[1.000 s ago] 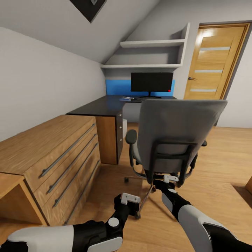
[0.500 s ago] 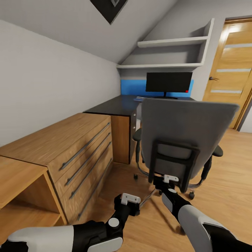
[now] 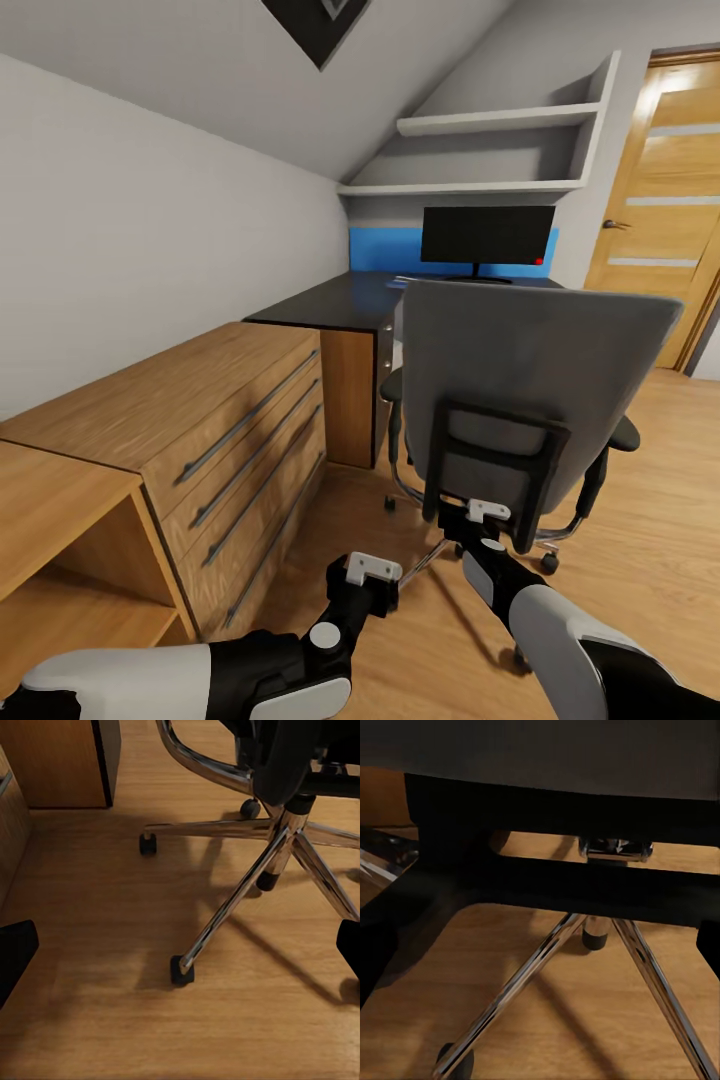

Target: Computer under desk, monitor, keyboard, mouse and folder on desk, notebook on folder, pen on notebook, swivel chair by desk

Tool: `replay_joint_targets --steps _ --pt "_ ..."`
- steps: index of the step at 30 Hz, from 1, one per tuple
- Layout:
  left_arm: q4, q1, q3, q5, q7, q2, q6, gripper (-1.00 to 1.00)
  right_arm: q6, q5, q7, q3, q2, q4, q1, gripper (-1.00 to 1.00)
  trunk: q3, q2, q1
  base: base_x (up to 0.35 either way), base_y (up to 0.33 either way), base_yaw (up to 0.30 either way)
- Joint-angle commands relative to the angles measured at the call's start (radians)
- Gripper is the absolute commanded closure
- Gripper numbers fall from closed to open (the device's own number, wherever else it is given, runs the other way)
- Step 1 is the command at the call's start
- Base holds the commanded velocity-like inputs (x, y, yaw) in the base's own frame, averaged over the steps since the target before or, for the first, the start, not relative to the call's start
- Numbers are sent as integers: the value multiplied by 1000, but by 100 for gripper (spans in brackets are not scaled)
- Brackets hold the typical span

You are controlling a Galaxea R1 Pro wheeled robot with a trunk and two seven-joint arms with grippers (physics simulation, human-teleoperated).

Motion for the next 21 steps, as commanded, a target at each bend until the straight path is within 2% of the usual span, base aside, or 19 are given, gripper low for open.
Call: replay_joint_targets --steps 1,10,16,21 --pt "-2 -2 -4 11 3 0 -10 -100 -4 6 -1 -7 1 1 -1 -100 -1 -1 0 -81 0 2" --pt "-1 -2 -5 10 3 0 -10 -100 -4 6 -1 -8 0 1 -1 -100 -1 -1 0 -168 0 0" --pt "-1 -2 -6 10 4 0 -10 -100 -4 6 -1 -8 0 1 -1 -100 -1 -1 0 -40 0 -6" --pt "-1 -2 -6 10 4 0 -11 -100 -4 6 0 -8 0 1 -1 -100 0 -1 0 -11 0 -110"
